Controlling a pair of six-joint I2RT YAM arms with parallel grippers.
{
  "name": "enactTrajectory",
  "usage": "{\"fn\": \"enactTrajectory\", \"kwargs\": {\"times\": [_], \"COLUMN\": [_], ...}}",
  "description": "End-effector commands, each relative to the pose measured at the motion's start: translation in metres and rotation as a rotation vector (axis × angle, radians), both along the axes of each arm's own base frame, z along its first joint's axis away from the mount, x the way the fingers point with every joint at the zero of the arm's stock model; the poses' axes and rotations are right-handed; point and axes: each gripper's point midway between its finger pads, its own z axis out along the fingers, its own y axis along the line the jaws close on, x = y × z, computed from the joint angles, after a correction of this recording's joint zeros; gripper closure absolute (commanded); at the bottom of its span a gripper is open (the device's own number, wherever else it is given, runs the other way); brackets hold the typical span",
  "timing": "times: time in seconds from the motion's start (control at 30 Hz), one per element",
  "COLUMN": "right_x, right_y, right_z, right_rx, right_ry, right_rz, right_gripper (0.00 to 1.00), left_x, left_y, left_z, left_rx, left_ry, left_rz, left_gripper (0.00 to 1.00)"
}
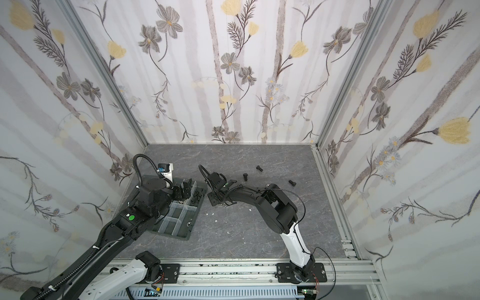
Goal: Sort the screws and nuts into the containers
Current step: 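Reach the right gripper to the hex nuts while the left gripper withdraws, then lower the right gripper onto a silver hex nut and close on it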
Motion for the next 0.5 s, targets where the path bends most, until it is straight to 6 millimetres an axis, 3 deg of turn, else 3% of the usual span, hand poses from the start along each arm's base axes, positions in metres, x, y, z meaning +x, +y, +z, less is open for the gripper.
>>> {"fn": "enactTrajectory", "kwargs": {"times": [0.0,0.33,0.47], "right_x": [0.004,0.006,0.006], "right_y": [-0.003,0.003,0.002], "right_z": [-0.003,-0.012,-0.016], "right_rx": [-0.034,-0.061,-0.085], "right_ry": [-0.015,-0.011,-0.011], "right_rz": [-0.008,0.001,0.001], "right_gripper": [0.47,0.58,0.68], "left_x": [0.003,0.003,0.003], "left_y": [0.001,0.007,0.007], "left_z": [0.006,0.002,0.002], "left_rx": [-0.009,0.004,0.004], "left_ry": [-0.035,-0.035,-0.037], "left_rz": [0.009,0.024,0.026], "left_gripper": [0.00,0.00,0.00]}}
